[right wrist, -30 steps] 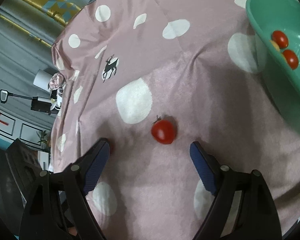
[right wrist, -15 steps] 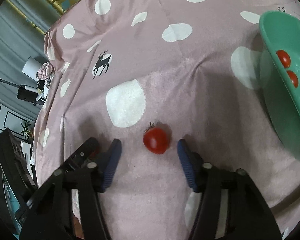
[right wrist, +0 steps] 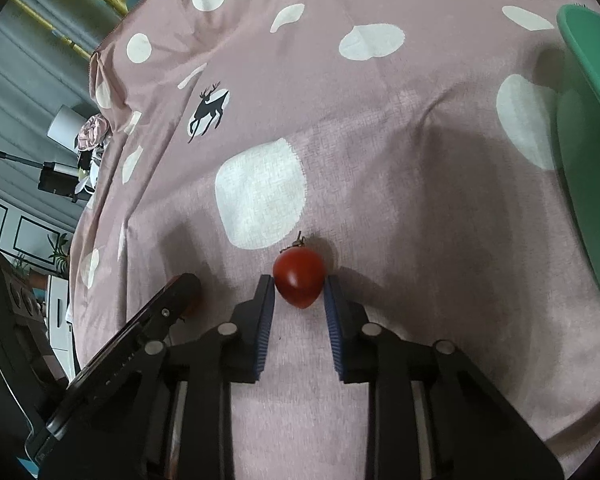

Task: Organize fruits

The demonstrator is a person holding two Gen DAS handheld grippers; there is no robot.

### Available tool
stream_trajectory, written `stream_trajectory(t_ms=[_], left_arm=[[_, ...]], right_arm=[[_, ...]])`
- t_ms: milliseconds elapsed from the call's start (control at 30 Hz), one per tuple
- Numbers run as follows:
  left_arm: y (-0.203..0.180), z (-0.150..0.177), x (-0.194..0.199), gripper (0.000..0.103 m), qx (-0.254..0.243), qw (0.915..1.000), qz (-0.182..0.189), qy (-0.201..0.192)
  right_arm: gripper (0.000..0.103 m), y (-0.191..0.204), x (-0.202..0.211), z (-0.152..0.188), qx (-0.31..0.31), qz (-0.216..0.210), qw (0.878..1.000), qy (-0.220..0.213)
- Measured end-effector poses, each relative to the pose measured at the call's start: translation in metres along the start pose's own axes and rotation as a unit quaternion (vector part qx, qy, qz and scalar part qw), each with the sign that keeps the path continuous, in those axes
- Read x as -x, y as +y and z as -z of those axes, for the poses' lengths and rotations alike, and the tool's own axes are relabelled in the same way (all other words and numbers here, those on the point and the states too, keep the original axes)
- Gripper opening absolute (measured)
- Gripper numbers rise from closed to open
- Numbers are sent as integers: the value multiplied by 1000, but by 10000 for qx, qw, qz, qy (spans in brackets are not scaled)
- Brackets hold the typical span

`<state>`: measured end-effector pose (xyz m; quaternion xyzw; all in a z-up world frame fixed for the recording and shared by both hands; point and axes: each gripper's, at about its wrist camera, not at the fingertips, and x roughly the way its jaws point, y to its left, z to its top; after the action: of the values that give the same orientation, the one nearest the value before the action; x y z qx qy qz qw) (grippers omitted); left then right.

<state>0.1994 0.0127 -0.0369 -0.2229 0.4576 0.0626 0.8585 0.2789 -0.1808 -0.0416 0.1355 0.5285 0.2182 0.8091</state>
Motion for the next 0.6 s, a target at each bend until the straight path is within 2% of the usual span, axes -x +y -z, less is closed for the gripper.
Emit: stream_trajectory(t_ms=[233, 400, 600], left_arm=[[-2, 3, 2, 32, -49, 10000, 4, 65], [-1, 3, 4, 32, 6, 10000, -68, 55], [-3, 4, 4, 32, -32, 9999, -83, 77]], right_arm=[[25, 1, 0, 1, 6, 21, 10000, -17], [26, 7, 3, 1, 174, 309, 9993, -141], [26, 7, 4, 0, 204, 280, 9993, -170]])
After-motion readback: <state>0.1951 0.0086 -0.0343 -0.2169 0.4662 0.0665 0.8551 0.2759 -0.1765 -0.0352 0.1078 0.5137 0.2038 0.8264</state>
